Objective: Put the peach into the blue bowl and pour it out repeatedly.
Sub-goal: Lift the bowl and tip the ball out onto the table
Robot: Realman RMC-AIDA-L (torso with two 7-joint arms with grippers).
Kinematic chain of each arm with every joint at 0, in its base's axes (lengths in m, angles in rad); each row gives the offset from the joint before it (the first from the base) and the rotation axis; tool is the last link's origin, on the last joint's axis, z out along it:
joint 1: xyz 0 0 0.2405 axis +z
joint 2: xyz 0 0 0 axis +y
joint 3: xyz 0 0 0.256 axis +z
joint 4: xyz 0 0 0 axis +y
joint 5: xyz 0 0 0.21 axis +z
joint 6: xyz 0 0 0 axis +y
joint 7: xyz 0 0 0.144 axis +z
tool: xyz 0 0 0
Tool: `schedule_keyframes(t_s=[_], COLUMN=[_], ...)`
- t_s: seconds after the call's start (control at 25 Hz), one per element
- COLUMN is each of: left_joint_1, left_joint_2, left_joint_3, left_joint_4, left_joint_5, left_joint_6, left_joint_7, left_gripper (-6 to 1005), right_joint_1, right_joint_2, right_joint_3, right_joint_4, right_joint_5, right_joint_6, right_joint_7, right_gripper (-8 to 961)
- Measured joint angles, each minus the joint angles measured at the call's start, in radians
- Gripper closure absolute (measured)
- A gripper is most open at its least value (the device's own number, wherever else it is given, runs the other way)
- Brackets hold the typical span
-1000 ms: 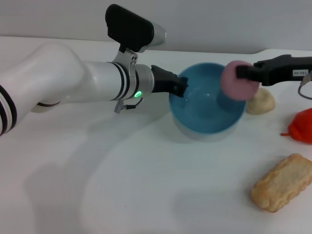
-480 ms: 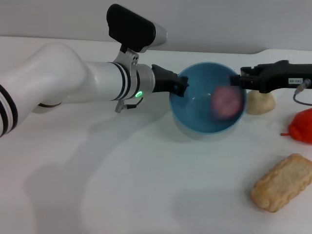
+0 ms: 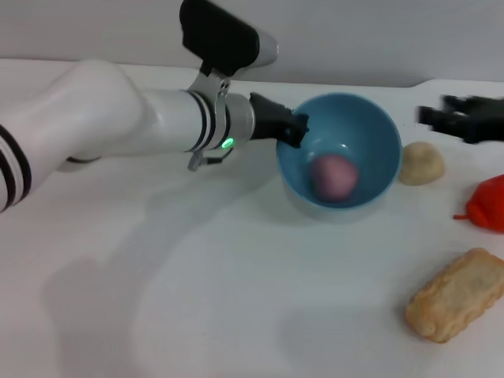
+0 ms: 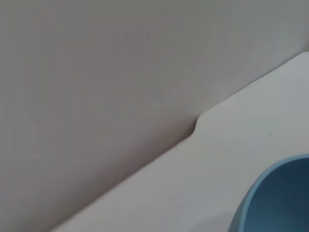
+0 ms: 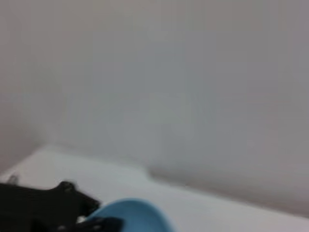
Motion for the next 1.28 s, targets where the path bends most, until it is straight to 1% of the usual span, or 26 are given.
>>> schedule_keyframes(t_s=[0.12,0.2,0.24,0.28,0.4,0.44,0.56,0.68,0.76,0.84,1.0,1.08,1.28], left_joint_1=[-0.016,-0.031,-0.031,-0.038,-0.060,-0.068,-0.078,-0.075,-0.068,-0.067,-0.063,-0.038,-0.003], left_joint_2=[-0.001,-0.004,-0.004,-0.006,-0.010,-0.011,-0.013,-0.014,-0.014,-0.015,-0.015,-0.015,-0.015], left_joint_3=[-0.006,-0.001,-0.001,0.007,0.064,0.102,0.165,0.253,0.327,0.362,0.393,0.424,0.470], left_joint_4=[0.026,0.073,0.073,0.093,0.129,0.138,0.155,0.165,0.171,0.170,0.162,0.160,0.167], left_joint_5=[0.088,0.177,0.177,0.218,0.332,0.376,0.452,0.513,0.542,0.549,0.550,0.550,0.551], left_joint_6=[-0.032,-0.071,-0.071,-0.092,-0.165,-0.198,-0.269,-0.398,-0.511,-0.568,-0.598,-0.632,-0.685], left_joint_7=[0.017,0.018,0.018,0.019,0.020,0.020,0.021,0.026,0.050,0.082,0.183,0.277,0.354], left_gripper=[1000,1000,1000,1000,1001,1001,1001,1001,1001,1001,1000,1000,1001], right_joint_1=[-0.076,-0.115,-0.126,-0.137,-0.159,-0.166,-0.184,-0.190,-0.188,-0.184,-0.173,-0.170,-0.158], right_joint_2=[0.000,0.001,0.002,0.002,0.001,0.001,0.001,0.001,0.001,0.003,0.003,0.002,0.001], right_joint_3=[0.049,0.109,0.142,0.182,0.293,0.326,0.386,0.415,0.426,0.429,0.430,0.430,0.431], right_joint_4=[0.067,0.130,0.162,0.203,0.321,0.351,0.413,0.453,0.470,0.480,0.486,0.486,0.486], right_joint_5=[0.137,0.184,0.192,0.199,0.222,0.228,0.234,0.234,0.235,0.235,0.236,0.236,0.236], right_joint_6=[0.015,0.022,0.024,0.027,0.029,0.029,0.030,0.041,0.045,0.045,0.043,0.040,0.038], right_joint_7=[-0.151,-0.239,-0.275,-0.318,-0.449,-0.489,-0.546,-0.549,-0.554,-0.561,-0.565,-0.565,-0.565], right_gripper=[372,372,372,372,372,372,372,372,372,372,373,373,373])
